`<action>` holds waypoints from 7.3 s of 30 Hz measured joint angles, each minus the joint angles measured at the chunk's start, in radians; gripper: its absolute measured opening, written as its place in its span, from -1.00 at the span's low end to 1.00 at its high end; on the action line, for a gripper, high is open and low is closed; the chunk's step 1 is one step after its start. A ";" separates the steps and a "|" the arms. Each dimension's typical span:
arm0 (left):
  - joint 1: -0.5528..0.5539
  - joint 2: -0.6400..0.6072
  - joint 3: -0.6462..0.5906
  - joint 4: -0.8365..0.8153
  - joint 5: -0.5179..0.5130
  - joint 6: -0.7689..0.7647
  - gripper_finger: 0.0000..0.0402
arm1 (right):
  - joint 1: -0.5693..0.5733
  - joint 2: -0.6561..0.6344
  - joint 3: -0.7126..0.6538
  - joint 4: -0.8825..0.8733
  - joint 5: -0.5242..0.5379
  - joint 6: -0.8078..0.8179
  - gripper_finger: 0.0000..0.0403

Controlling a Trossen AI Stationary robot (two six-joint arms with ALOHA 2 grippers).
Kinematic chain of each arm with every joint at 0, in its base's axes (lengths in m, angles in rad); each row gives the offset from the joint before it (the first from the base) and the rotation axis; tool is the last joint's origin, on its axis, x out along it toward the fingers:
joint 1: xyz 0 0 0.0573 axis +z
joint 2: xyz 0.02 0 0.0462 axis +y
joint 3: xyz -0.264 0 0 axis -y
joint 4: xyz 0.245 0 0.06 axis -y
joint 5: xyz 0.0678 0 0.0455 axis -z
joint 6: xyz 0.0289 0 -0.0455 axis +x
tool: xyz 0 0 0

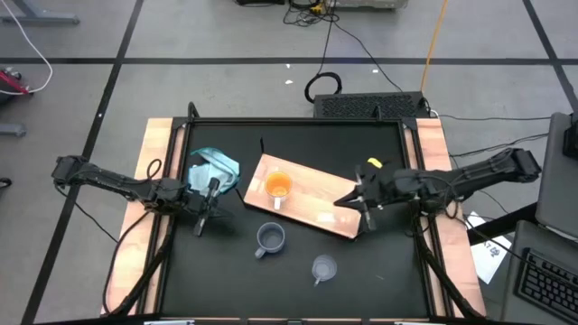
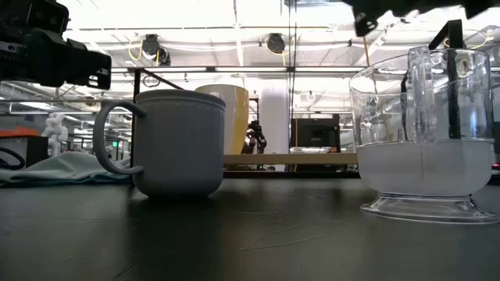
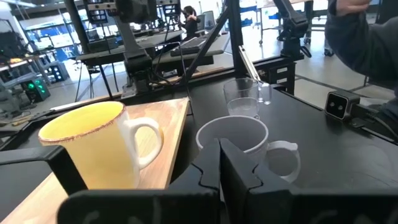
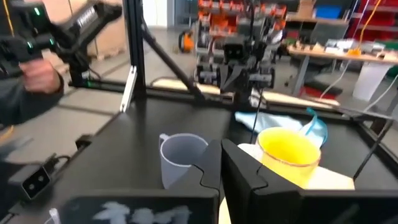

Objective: Stack small to large cups/mugs on shelf
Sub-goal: Put the gray cup on the shelf

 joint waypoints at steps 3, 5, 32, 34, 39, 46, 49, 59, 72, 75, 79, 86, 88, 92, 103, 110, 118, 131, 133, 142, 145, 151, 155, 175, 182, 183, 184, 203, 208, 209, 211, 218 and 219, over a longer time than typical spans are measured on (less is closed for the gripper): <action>0.000 0.000 0.000 0.000 0.000 -0.010 -0.98 | 0.000 0.088 0.068 -0.051 -0.025 0.000 -1.00; 0.000 0.000 0.000 0.000 0.000 -0.022 -0.99 | 0.000 0.141 0.104 -0.066 -0.027 0.008 -1.00; 0.000 0.000 0.000 -0.001 0.001 -0.033 -0.93 | 0.044 0.508 0.557 -0.317 -0.050 0.172 -1.00; 0.000 0.000 0.000 -0.001 0.001 -0.033 -0.97 | 0.058 0.534 0.599 -0.350 -0.050 0.173 -1.00; 0.000 0.000 0.000 -0.001 0.001 -0.029 -0.96 | 0.080 0.600 0.657 -0.365 -0.051 0.201 -1.00; 0.000 0.000 0.000 0.000 0.001 -0.041 -0.86 | 0.075 0.699 0.677 -0.315 -0.047 0.323 -1.00; 0.000 0.000 0.000 0.000 0.001 -0.045 -0.88 | 0.070 0.732 0.677 -0.272 -0.047 0.349 -1.00; 0.000 0.000 0.000 0.000 0.001 -0.046 -0.98 | 0.066 0.753 0.693 -0.319 -0.164 0.122 -1.00; 0.000 0.000 0.000 0.000 0.001 -0.048 -0.84 | 0.012 0.896 0.993 -0.721 -0.176 -0.059 -1.00; 0.000 0.000 0.000 -0.002 0.001 -0.048 -0.85 | 0.004 0.950 1.034 -0.752 -0.171 -0.073 -1.00; 0.000 0.000 0.000 -0.010 0.001 -0.048 -0.85 | -0.002 1.023 1.113 -0.810 -0.170 -0.038 -1.00; 0.000 0.000 0.000 -0.033 0.001 -0.037 -0.85 | 0.000 1.102 1.222 -0.869 -0.087 0.110 -1.00; 0.000 0.000 0.000 -0.044 0.001 -0.037 -0.85 | 0.000 1.100 1.226 -0.872 -0.046 0.173 -1.00; 0.000 0.000 0.000 -0.056 0.001 -0.037 -0.85 | -0.008 1.097 1.227 -0.926 0.005 0.253 -1.00; 0.000 0.000 0.000 -0.059 0.001 -0.020 -0.85 | -0.040 1.095 1.226 -1.042 -0.042 0.342 -1.00; 0.000 0.000 0.000 -0.063 0.001 -0.019 -0.85 | -0.031 1.095 1.226 -1.036 -0.127 0.322 -1.00; 0.000 0.000 0.000 -0.091 0.001 -0.020 -0.85 | -0.013 1.095 1.225 -1.007 -0.167 0.316 -0.76; 0.000 0.000 0.000 -0.101 0.001 -0.021 -0.85 | -0.034 1.101 1.225 -0.989 -0.201 0.508 -0.06; 0.000 0.000 0.000 -0.107 0.002 -0.018 -0.85 | -0.043 1.102 1.224 -1.014 -0.200 0.535 -0.02; 0.000 0.000 0.000 -0.109 0.002 -0.018 -0.85 | -0.066 1.102 1.224 -1.030 -0.179 0.610 -0.04; 0.000 0.000 0.000 -0.114 0.002 -0.018 -0.85 | -0.067 1.114 1.224 -1.037 -0.179 0.625 -0.06; 0.000 0.000 0.000 -0.115 0.002 -0.006 -0.85 | -0.066 1.162 1.224 -1.041 -0.215 0.646 -0.08; 0.000 0.000 0.000 -0.117 0.002 -0.002 -0.85 | -0.066 1.187 1.224 -1.043 -0.233 0.649 -0.08; 0.000 0.000 0.000 -0.145 0.007 0.002 -0.85 | -0.067 1.195 1.224 -0.999 -0.233 0.644 -0.08; 0.000 0.000 0.000 -0.145 0.007 0.002 -0.85 | -0.067 1.195 1.224 -0.999 -0.232 0.633 -0.08; 0.000 0.000 0.000 -0.145 0.007 0.002 -0.85 | -0.067 1.195 1.224 -0.999 -0.232 0.631 -0.08; 0.000 0.000 0.000 -0.144 0.007 0.002 -0.85 | -0.068 1.195 1.224 -0.999 -0.232 0.629 -0.08; 0.000 0.000 0.000 -0.144 0.029 0.001 -0.85 | -0.068 1.204 1.224 -0.990 -0.229 0.624 -0.08; 0.000 0.000 0.000 -0.144 0.029 0.002 -0.85 | -0.068 1.204 1.224 -0.981 -0.229 0.609 -0.08; 0.000 0.000 0.000 -0.144 0.029 0.002 -0.85 | -0.068 1.204 1.224 -0.981 -0.229 0.604 -0.09; 0.000 0.000 0.000 -0.144 0.029 0.002 -0.85 | -0.068 1.204 1.224 -0.983 -0.229 0.586 -0.12; 0.000 0.000 0.000 -0.144 0.030 0.002 -0.85 | -0.070 1.204 1.224 -0.971 -0.228 0.560 -0.41; 0.000 0.000 0.000 -0.144 0.030 0.002 -0.85 | -0.070 1.204 1.224 -0.968 -0.228 0.558 -0.46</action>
